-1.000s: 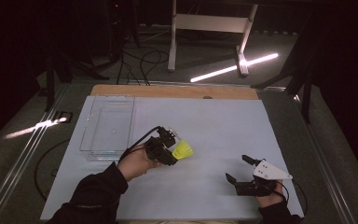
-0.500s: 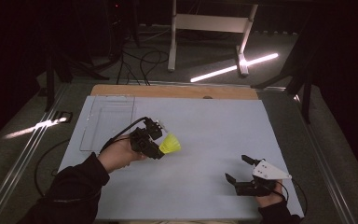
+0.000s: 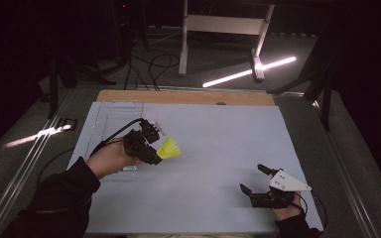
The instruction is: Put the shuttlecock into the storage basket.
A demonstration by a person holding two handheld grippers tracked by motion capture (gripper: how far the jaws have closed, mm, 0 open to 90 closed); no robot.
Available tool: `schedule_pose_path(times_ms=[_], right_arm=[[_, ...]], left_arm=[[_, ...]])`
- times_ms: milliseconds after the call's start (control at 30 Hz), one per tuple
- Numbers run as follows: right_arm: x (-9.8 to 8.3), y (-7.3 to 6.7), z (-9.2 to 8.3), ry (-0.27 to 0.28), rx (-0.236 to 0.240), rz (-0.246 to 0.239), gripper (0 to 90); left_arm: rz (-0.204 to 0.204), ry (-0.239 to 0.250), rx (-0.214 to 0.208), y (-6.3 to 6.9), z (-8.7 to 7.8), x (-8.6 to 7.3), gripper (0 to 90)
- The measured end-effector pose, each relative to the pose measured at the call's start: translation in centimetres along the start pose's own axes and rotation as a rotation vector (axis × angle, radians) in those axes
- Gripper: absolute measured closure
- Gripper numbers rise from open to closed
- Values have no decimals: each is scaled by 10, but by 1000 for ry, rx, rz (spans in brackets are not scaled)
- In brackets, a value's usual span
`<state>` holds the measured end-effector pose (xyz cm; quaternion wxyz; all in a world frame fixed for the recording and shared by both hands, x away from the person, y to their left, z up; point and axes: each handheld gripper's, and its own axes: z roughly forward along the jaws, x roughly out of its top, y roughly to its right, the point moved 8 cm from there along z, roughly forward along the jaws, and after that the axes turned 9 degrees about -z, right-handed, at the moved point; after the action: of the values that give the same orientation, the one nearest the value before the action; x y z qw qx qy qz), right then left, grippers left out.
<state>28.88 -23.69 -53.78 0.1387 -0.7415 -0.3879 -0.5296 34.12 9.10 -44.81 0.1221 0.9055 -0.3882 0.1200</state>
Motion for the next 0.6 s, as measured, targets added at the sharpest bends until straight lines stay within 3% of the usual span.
schedule_pose_path(times_ms=[267,433,600], right_arm=[[1,0,0,1,-7,-5,119],[2,1,-1,14,-11,-2,113],[4,4,-4,29,-38,3,106]], left_arm=[[-21,21,11,-13,-19,-4,656],[-41,39,39,-25,-34,-8,656],[-82,52,53,-39,-52,-14,656]])
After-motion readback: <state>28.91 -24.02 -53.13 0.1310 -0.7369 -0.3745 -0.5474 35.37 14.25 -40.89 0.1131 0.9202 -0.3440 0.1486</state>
